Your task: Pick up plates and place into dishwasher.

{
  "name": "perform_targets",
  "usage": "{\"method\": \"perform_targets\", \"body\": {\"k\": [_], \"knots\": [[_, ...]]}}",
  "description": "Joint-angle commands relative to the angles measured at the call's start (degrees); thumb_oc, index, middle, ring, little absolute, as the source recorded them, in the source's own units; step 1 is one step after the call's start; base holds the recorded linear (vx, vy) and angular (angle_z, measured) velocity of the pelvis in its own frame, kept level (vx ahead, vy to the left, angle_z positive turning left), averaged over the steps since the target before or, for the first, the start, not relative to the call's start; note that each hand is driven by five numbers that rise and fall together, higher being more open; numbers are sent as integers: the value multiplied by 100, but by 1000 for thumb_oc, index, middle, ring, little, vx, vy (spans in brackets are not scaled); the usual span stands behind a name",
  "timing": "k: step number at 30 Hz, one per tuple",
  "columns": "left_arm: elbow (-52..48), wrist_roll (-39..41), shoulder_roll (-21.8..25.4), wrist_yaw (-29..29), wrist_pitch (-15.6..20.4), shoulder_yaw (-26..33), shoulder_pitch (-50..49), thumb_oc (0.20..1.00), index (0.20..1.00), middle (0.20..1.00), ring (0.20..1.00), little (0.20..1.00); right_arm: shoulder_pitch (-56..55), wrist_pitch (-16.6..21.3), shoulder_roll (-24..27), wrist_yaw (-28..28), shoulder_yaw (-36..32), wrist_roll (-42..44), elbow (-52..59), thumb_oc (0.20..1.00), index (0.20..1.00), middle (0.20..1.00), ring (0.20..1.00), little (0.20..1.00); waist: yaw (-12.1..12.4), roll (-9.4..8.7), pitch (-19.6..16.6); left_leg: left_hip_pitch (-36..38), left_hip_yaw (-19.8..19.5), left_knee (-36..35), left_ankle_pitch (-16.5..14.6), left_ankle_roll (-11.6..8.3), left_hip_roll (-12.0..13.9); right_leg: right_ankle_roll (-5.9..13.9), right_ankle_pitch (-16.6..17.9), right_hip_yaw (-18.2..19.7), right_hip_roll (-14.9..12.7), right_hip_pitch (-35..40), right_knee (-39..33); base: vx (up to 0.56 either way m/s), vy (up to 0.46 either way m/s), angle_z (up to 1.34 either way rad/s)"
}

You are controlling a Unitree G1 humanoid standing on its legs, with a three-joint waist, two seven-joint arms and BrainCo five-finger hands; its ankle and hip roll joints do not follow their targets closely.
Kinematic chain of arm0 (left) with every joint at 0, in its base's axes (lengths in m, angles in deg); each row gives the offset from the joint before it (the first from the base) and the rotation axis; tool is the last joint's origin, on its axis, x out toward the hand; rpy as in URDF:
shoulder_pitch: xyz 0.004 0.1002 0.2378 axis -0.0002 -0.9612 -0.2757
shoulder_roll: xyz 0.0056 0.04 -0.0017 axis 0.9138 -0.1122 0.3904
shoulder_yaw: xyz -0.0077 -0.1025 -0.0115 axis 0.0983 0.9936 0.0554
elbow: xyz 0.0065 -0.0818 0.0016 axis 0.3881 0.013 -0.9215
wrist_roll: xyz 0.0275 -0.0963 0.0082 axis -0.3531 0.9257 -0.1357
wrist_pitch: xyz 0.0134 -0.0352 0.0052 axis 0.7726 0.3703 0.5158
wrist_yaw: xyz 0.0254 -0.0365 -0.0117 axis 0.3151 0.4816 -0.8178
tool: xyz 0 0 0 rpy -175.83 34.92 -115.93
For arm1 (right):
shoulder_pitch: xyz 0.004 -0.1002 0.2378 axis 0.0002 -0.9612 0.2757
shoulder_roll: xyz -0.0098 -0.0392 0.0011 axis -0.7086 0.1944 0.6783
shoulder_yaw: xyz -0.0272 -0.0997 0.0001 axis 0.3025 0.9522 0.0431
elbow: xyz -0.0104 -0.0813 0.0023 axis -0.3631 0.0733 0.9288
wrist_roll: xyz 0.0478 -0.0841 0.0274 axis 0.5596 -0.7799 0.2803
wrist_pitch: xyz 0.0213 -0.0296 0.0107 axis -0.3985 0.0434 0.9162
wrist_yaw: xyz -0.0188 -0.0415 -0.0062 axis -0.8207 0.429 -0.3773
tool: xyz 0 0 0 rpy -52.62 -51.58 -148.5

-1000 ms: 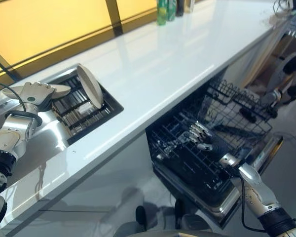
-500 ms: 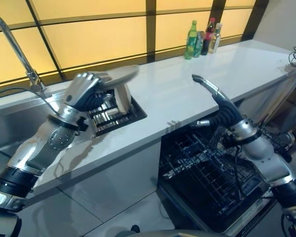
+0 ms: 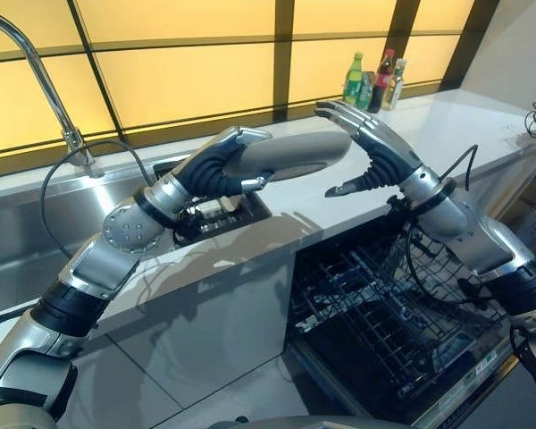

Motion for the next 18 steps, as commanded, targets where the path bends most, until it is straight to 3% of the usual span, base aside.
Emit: {"method": "perform_targets", "body": {"k": [1,6,7,8,13,18], "knots": [[-62,548,-130,9,221,-310,846,200,200,200,200,200,1036,-61,135,-255,465,306,-286,1000,1000,1000,1000,1000,170,-50,-51,107,-108,50,-893,4,-161,621,-746,-22,-371,265,57,0,0,0],[-25,562,-171,43,248,-415,965,200,200,200,200,200,1188,-273,-9,-793,634,979,-466,1000,1000,1000,1000,1000,192,-61,-95,122,-117,50,-894,12,-173,610,-752,-13,-370,285,53,23,1,2],[-29,597,-189,34,233,-415,981,200,200,200,200,200,1206,-289,-58,-956,665,1168,-528,749,749,749,749,749,199,-64,-96,129,-118,50,-895,16,-174,607,-750,-14,-370,291,53,32,13,1],[-41,532,-227,75,203,-416,990,200,200,200,200,200,1212,-354,-126,-1082,691,1421,-582,200,200,200,200,200,208,-64,-107,131,-114,50,-890,14,-172,601,-751,-20,-374,295,53,0,0,0],[66,390,-331,126,229,-423,1007,200,200,200,200,200,1035,-485,-566,-1552,482,2503,-734,200,200,200,200,200,217,-55,-117,156,-141,50,-898,26,-181,583,-757,-15,-377,325,53,0,0,0],[67,324,-455,72,173,-390,966,200,200,200,200,200,886,-574,-920,-1726,351,2666,-869,200,200,200,200,200,243,-44,-137,175,-155,50,-902,38,-187,576,-763,-11,-384,349,53,0,0,0]]}}
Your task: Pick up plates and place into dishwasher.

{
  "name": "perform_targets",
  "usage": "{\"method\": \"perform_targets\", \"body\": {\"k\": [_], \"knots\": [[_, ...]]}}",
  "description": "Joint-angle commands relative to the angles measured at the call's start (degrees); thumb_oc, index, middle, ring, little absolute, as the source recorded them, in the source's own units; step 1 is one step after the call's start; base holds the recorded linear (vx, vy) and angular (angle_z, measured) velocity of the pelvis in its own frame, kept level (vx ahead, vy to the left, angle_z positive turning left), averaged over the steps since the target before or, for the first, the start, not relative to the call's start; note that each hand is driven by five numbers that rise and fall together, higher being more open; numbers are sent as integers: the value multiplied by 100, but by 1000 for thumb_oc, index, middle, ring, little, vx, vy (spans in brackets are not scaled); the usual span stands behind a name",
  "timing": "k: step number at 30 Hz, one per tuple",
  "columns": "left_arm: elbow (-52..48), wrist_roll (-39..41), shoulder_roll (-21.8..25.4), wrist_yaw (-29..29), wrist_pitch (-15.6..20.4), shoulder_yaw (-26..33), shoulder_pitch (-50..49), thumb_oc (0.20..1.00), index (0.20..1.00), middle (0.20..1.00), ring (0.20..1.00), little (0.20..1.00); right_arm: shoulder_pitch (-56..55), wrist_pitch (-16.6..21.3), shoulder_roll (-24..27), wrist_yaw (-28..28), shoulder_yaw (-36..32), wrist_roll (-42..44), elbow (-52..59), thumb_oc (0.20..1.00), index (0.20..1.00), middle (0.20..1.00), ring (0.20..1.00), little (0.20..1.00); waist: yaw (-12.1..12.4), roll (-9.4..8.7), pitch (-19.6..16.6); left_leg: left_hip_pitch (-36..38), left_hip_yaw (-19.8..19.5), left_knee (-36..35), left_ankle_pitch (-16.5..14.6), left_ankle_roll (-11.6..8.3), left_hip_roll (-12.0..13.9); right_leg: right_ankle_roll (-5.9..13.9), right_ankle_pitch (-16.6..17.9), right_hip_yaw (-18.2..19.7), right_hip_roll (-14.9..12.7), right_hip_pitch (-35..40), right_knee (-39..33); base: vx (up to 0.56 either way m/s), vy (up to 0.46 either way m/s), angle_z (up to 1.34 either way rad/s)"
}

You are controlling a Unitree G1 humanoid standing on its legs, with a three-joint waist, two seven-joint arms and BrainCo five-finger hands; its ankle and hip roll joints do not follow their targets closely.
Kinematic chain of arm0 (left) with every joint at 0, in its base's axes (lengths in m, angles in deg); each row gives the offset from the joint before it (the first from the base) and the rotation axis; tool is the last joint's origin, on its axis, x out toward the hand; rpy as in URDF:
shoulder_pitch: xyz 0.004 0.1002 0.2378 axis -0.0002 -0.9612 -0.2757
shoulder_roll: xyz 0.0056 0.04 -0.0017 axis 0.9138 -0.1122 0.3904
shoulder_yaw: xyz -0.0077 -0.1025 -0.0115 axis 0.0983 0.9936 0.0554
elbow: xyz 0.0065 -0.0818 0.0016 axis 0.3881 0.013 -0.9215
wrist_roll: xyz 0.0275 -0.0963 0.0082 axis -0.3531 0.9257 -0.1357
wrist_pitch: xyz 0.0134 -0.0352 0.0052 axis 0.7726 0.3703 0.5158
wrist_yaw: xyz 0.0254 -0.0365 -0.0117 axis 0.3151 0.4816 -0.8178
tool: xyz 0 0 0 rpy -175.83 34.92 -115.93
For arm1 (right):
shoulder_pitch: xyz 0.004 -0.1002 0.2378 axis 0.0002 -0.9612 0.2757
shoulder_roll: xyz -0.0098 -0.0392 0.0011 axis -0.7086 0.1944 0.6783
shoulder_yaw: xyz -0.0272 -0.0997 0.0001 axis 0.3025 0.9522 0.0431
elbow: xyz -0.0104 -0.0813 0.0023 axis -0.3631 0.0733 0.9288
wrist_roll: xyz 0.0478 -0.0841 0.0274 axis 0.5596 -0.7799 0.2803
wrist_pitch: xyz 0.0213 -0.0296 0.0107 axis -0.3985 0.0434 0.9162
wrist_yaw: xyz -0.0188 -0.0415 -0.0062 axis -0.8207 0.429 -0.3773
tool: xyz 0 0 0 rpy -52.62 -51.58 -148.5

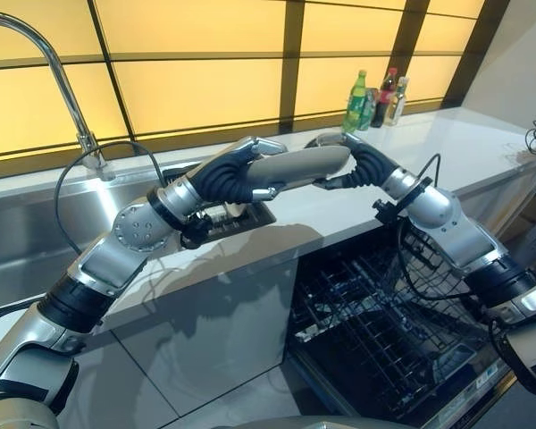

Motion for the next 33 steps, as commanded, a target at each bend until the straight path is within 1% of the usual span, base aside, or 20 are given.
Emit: {"method": "perform_targets", "body": {"k": [1,5,10,11,12,13,14,16,18,20,21,22,23,24,26,30,33], "knots": [[-55,186,-530,169,194,-27,861,200,200,200,200,200,571,19,-194,0,49,220,-96,200,200,200,200,200,199,20,64,189,-86,50,-903,40,-178,590,-753,24,-382,309,52,0,0,0],[-16,204,-514,212,195,-69,923,200,200,200,200,200,594,7,-165,-36,60,115,-164,200,200,200,200,200,181,28,47,200,-57,50,-902,38,-170,585,-757,29,-379,318,52,0,0,0],[19,60,-498,342,104,-40,916,200,200,200,200,200,601,70,-68,114,42,-122,-153,200,200,200,200,200,160,36,55,215,-28,50,-903,34,-158,579,-765,53,-374,331,52,0,0,0],[44,-41,-459,416,11,-12,901,583,583,583,583,583,580,89,-39,146,14,-145,-137,200,200,200,200,200,153,37,56,218,-16,50,-907,33,-155,578,-767,60,-371,331,52,0,0,0],[61,-112,-431,489,-35,4,889,922,922,922,922,922,565,105,-19,159,-10,-156,-130,200,200,200,200,200,150,38,57,220,-13,50,-908,34,-155,578,-766,67,-368,331,52,0,0,0],[144,-379,-322,718,-87,85,842,1000,1000,1000,1000,1000,504,180,50,187,-87,-118,-114,200,200,200,200,200,139,40,63,224,0,50,-912,36,-154,580,-770,78,-360,333,52,0,0,0],[170,-486,-295,782,-118,114,822,1000,1000,1000,1000,1000,476,195,66,193,-117,-107,-102,200,200,200,200,200,135,40,64,227,5,50,-914,36,-154,581,-773,82,-359,335,52,0,0,0],[322,-785,-28,1040,-216,324,657,1000,1000,1000,1000,1000,217,195,193,84,-374,57,73,200,200,200,200,200,91,50,70,235,35,50,-919,41,-151,593,-772,114,-350,330,52,0,0,0],[479,-1411,242,1539,-236,566,473,1000,1000,1000,1000,1000,-118,115,320,-56,-664,89,286,200,200,200,200,200,38,56,76,234,78,50,-922,45,-145,610,-761,159,-351,307,52,0,0,0],[664,-1578,503,1814,-259,846,263,1000,1000,1000,1000,1000,-531,73,490,-196,-972,118,527,200,200,200,200,200,-27,75,82,219,138,50,-920,44,-126,618,-755,191,-346,276,52,0,0,0],[732,-1792,601,1974,-306,991,145,1000,1000,1000,1000,1000,-728,65,551,-294,-1122,193,606,200,200,200,200,200,-61,85,91,216,166,50,-917,40,-116,617,-748,216,-339,264,52,11,31,-3],[802,-2411,683,2273,-333,1119,40,1000,1000,1000,1000,1000,-917,80,556,-375,-1258,178,648,200,200,200,200,200,-92,94,102,218,190,50,-918,40,-107,613,-742,245,-329,255,52,15,34,-4],[959,-2983,933,2604,-358,1187,-41,1000,1000,1000,1000,1000,-1153,144,617,-450,-1400,159,689,200,200,200,200,200,-151,115,115,225,222,50,-924,40,-102,620,-732,281,-321,243,52,14,36,-5],[1077,-3177,1153,2809,-433,1209,-73,1000,1000,1000,1000,1000,-1343,131,713,-518,-1534,189,769,200,200,200,200,200,-201,125,124,232,256,50,-930,39,-98,627,-727,307,-316,233,52,6,32,-4],[1253,-3224,1474,2963,-695,1329,-183,1000,1000,1000,1000,1000,-1699,122,918,-658,-1833,231,870,200,200,200,200,200,-296,144,146,224,325,50,-931,31,-87,634,-719,358,-300,200,52,-10,26,-10],[1617,-3353,1700,3433,-889,1653,-575,1000,1000,1000,1000,1000,-2311,143,1110,-902,-2340,317,909,200,200,200,200,200,-439,166,190,225,440,50,-939,29,-67,642,-702,458,-265,155,52,-13,18,-16],[2071,-3246,1761,3843,-1003,1924,-837,1000,1000,1000,1000,1000,-2724,6,1216,-1157,-2704,556,926,200,200,200,200,200,-563,175,219,231,529,50,-940,9,-54,649,-695,525,-242,130,52,-1,13,-16]]}}
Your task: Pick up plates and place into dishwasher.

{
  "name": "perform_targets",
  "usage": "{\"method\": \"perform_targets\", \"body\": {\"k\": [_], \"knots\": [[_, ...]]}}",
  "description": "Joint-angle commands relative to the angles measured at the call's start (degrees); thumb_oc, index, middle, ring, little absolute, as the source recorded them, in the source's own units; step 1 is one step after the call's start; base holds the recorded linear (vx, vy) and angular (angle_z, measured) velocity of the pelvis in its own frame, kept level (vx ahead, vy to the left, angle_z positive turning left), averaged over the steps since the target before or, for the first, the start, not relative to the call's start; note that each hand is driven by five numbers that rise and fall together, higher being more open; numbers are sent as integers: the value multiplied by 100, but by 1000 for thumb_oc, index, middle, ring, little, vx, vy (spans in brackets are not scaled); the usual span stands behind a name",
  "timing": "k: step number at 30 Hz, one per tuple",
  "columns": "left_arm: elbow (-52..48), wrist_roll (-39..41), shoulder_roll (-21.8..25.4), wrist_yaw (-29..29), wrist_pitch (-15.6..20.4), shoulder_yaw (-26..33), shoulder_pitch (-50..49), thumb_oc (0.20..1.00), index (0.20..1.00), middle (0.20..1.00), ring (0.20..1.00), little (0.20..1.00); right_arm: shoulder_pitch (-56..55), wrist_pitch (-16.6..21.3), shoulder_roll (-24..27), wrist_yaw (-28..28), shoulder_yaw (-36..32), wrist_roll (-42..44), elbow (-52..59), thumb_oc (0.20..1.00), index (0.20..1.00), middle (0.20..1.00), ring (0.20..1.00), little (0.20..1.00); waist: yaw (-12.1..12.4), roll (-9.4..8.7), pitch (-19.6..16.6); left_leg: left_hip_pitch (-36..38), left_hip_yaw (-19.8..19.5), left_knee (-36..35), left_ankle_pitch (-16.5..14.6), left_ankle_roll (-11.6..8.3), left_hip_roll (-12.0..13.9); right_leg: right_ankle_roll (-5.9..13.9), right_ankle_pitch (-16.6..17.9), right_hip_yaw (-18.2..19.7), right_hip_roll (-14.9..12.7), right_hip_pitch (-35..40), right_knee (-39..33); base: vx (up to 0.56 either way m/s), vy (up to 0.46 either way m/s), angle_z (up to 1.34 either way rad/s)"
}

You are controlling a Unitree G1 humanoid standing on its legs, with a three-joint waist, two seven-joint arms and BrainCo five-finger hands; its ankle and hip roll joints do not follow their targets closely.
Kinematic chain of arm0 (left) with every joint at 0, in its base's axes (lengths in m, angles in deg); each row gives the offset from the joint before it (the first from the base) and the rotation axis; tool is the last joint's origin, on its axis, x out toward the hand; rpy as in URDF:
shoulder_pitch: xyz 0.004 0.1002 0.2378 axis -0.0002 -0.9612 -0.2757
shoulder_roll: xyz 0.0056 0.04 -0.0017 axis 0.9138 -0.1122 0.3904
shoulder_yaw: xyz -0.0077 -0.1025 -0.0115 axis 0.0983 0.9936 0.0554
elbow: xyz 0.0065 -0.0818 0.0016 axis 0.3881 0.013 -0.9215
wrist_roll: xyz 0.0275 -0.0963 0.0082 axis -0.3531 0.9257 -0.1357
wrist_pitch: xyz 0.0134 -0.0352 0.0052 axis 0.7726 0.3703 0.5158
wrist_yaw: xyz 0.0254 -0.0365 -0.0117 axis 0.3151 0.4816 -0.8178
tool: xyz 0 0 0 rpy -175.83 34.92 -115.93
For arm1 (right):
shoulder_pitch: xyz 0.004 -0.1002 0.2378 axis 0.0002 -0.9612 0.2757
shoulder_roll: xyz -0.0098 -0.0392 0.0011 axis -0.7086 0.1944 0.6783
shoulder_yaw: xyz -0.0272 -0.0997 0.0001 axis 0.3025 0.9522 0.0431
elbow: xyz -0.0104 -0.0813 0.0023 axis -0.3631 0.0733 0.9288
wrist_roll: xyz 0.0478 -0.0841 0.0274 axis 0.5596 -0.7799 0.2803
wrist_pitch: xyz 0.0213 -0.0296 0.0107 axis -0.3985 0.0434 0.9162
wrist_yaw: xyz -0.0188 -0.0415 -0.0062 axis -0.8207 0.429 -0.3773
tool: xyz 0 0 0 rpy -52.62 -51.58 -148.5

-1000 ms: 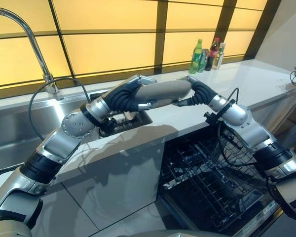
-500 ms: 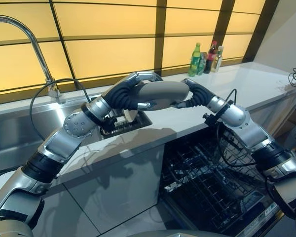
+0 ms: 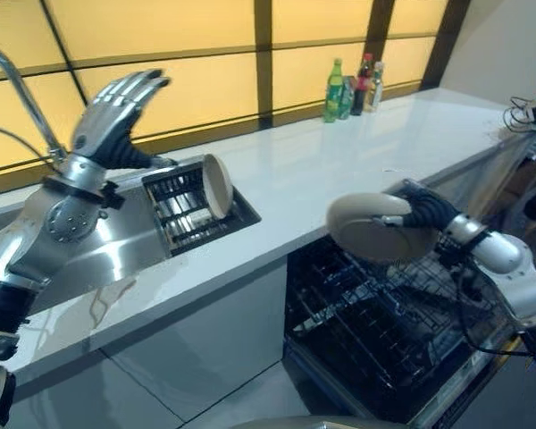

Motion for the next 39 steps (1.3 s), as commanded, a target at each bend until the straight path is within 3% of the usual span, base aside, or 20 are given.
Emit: {"method": "perform_targets", "body": {"k": [1,7,14,26,39], "knots": [[527,33,273,689,-202,544,-10,1000,1000,1000,1000,1000,22,61,241,-196,-385,550,249,200,200,200,200,200,-123,-48,127,298,226,52,-936,12,-79,609,-740,181,-270,374,53,-3,4,-17],[1292,402,21,990,-329,677,-102,1000,1000,1000,1000,1000,-332,-270,32,-636,-417,661,52,200,200,200,200,200,-265,-44,186,306,321,52,-940,-5,-67,622,-731,242,-260,342,53,-7,-3,-18],[1704,484,-110,939,-480,266,210,1000,1000,1000,1000,1000,-275,-543,-209,-543,251,154,-645,200,200,200,200,200,-280,-41,234,294,364,52,-914,-23,-66,648,-701,243,-264,315,53,-1,-10,-9],[1812,527,-357,846,-719,-801,1312,1000,1000,1000,1000,1000,899,-728,-1309,397,1914,-77,-2718,200,200,200,200,200,33,86,333,232,189,52,-881,-14,-114,608,-709,113,-312,311,53,0,0,0],[1799,680,-547,441,-735,-1415,2063,1000,1000,1000,1000,1000,1603,-1054,-2323,643,2322,-41,-4717,200,200,200,200,200,374,243,303,185,-62,52,-840,7,-204,534,-732,-38,-365,358,53,15,25,10]]}}
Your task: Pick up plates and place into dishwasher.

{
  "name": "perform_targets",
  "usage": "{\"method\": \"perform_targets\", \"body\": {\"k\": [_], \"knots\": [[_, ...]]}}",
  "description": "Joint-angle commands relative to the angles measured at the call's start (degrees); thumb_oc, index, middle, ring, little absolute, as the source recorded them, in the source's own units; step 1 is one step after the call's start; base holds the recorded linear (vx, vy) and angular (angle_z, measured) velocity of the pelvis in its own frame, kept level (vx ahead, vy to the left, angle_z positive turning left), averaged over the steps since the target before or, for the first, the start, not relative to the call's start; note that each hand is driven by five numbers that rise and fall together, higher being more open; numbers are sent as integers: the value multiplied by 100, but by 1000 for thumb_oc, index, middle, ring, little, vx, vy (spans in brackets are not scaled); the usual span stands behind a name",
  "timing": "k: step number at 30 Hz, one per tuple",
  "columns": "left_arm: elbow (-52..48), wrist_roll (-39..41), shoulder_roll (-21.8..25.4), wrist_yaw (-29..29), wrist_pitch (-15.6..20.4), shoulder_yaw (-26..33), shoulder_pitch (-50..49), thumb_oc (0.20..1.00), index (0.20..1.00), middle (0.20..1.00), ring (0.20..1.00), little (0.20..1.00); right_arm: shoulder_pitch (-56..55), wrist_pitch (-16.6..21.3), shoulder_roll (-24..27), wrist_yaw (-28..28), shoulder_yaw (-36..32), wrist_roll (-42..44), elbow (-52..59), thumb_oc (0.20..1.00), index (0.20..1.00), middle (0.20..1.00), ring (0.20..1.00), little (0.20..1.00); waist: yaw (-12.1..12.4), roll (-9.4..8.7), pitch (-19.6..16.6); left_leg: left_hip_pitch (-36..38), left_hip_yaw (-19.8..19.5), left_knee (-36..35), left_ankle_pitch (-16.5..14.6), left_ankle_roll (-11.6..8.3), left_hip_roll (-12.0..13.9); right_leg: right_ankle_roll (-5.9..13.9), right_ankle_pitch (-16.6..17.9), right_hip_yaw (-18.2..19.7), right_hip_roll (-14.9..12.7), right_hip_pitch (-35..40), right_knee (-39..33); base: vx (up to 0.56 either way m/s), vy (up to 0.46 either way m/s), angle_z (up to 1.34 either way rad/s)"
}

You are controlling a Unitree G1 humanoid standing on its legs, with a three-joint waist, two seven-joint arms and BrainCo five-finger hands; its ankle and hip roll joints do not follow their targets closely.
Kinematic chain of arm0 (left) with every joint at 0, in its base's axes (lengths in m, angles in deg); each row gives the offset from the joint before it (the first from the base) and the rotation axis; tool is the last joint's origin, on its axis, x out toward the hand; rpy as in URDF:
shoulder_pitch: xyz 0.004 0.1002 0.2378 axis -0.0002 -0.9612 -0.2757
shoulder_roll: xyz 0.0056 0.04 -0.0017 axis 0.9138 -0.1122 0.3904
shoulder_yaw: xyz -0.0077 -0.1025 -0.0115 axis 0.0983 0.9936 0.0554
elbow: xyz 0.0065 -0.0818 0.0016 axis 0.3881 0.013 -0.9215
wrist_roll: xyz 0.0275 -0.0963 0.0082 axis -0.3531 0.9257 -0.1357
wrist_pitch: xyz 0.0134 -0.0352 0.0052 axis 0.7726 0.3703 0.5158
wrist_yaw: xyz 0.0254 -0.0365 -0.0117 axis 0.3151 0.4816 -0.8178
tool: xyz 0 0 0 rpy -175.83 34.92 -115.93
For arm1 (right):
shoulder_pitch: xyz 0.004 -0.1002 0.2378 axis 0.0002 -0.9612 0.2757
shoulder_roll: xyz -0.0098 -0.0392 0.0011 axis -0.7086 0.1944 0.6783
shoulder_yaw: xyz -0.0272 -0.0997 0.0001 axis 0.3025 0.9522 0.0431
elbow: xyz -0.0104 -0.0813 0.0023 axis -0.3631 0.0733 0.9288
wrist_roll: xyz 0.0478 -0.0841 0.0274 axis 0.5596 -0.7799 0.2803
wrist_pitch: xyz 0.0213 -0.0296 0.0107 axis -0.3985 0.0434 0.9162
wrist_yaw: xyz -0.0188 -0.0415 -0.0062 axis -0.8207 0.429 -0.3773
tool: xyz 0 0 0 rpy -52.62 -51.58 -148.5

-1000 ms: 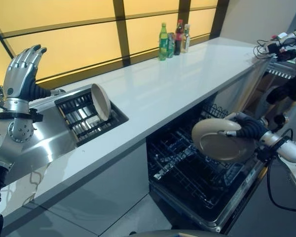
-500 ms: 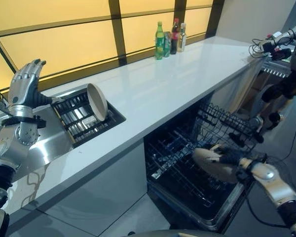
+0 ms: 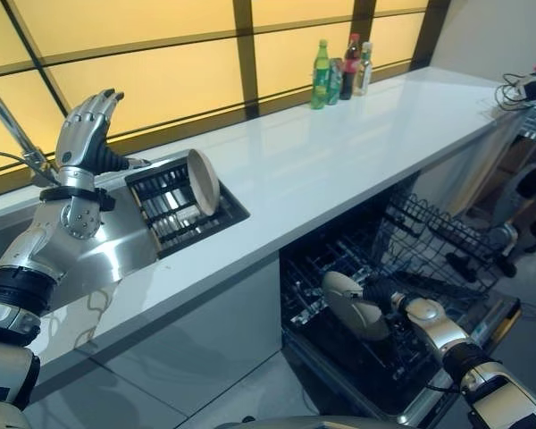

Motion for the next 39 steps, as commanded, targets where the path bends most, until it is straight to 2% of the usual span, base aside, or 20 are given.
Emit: {"method": "perform_targets", "body": {"k": [1,7,8,9,10,15,20,22,27,32,35,39], "knots": [[191,209,-90,0,29,-162,1040,1000,1000,1000,1000,1000,897,74,15,135,275,21,-507,200,200,200,200,200,220,79,142,84,-89,52,-798,86,-274,570,-720,-18,-428,287,55,9,22,16],[71,175,-258,-124,-84,-377,1231,1000,1000,1000,1000,1000,1209,-96,-131,291,305,-452,-1416,200,200,200,200,200,317,157,206,44,-186,52,-776,92,-319,526,-708,-36,-445,266,55,3,26,3],[42,132,-260,-211,-86,-412,1237,1000,1000,1000,1000,1000,1229,-191,-112,306,302,-513,-1454,445,445,445,445,445,325,172,218,46,-201,52,-774,93,-325,522,-707,-36,-450,272,55,24,30,4],[-4,10,-261,-293,-122,-472,1252,1000,1000,1000,1000,1000,1266,-233,-87,358,307,-510,-1492,956,956,956,956,956,332,184,230,45,-220,53,-770,94,-333,517,-706,-32,-449,276,55,30,28,1],[-36,-85,-234,-348,-141,-540,1290,1000,1000,1000,1000,1000,1308,-222,-59,453,309,-544,-1497,1000,1000,1000,1000,1000,328,193,235,45,-230,54,-764,93,-338,513,-700,-27,-450,277,55,33,31,1],[-91,-294,-8,-415,-237,-770,1404,1000,1000,1000,1000,1000,1317,-158,229,635,314,-606,-973,1000,1000,1000,1000,1000,254,208,315,30,-216,69,-757,90,-346,511,-677,-10,-464,246,77,22,32,3],[12,-474,290,-353,-388,-684,1294,1000,1000,1000,1000,1000,955,-507,1009,1055,144,-744,862,1000,1000,1000,1000,1000,-1,167,513,-23,-118,69,-737,99,-346,547,-621,102,-450,123,109,-22,40,0],[-60,-676,441,-361,-501,-573,1157,1000,1000,1000,1000,1000,696,-514,1430,1141,-139,-801,1739,1000,1000,1000,1000,1000,-155,139,616,-33,-49,61,-733,101,-336,567,-597,165,-436,68,121,-24,61,-1],[-214,-1364,918,-496,-645,-382,928,1000,1000,1000,1000,1000,99,-108,2116,1136,-1122,-857,3143,1000,1000,1000,1000,1000,-433,108,776,-70,93,62,-731,114,-312,608,-562,319,-408,-52,157,-1,70,-8],[-89,-1536,1412,-465,-713,-142,740,1000,1000,1000,1000,1000,-436,499,2618,1041,-2264,-514,4417,1000,1000,1000,1000,1000,-713,71,983,-165,227,55,-726,131,-307,645,-527,514,-359,-253,199,-28,78,-19],[179,-1559,1492,-182,-731,-44,690,1000,1000,1000,1000,1000,-663,862,2688,1036,-2620,-347,4699,1000,1000,1000,1000,1000,-814,64,1057,-230,287,53,-711,127,-302,660,-511,561,-350,-359,229,-41,67,-20],[482,-1695,1515,243,-840,51,586,1000,1000,1000,1000,1000,-1024,945,2672,611,-2900,-75,5026,1000,1000,1000,1000,1000,-926,34,1094,-254,365,55,-705,131,-310,702,-487,600,-363,-419,239,30,67,-12]]}}
